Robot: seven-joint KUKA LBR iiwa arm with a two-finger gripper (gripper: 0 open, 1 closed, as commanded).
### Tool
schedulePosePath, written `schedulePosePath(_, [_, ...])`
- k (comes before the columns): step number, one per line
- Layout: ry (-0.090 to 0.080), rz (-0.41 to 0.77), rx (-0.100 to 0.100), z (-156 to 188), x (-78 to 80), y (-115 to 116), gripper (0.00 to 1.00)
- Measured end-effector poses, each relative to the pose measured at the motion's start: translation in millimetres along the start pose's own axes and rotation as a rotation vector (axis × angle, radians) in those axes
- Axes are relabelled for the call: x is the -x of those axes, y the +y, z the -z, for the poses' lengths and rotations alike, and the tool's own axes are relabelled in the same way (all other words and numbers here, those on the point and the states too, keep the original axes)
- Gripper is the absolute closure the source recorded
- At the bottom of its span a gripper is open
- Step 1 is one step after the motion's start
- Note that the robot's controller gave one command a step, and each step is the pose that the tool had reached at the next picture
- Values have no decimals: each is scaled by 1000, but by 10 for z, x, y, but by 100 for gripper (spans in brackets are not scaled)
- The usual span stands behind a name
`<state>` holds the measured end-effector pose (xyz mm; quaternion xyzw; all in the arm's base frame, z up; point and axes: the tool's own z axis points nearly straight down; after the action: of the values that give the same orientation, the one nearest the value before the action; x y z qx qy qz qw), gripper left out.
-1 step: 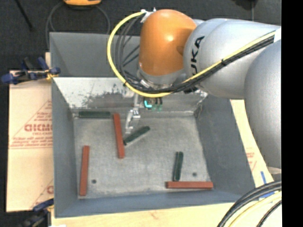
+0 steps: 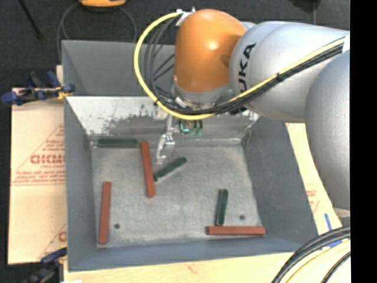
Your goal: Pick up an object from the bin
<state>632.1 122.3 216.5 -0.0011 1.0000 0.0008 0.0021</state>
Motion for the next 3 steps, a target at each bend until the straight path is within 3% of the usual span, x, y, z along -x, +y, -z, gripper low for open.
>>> schedulePosePath(1, [-5,-60,1,-512,-149,-37,0])
schedulePosePath(2, [2,-14,-2,-860,-374,-183,0])
schedulePosePath(3, [-1,7,0,-1076,-224,-711,0])
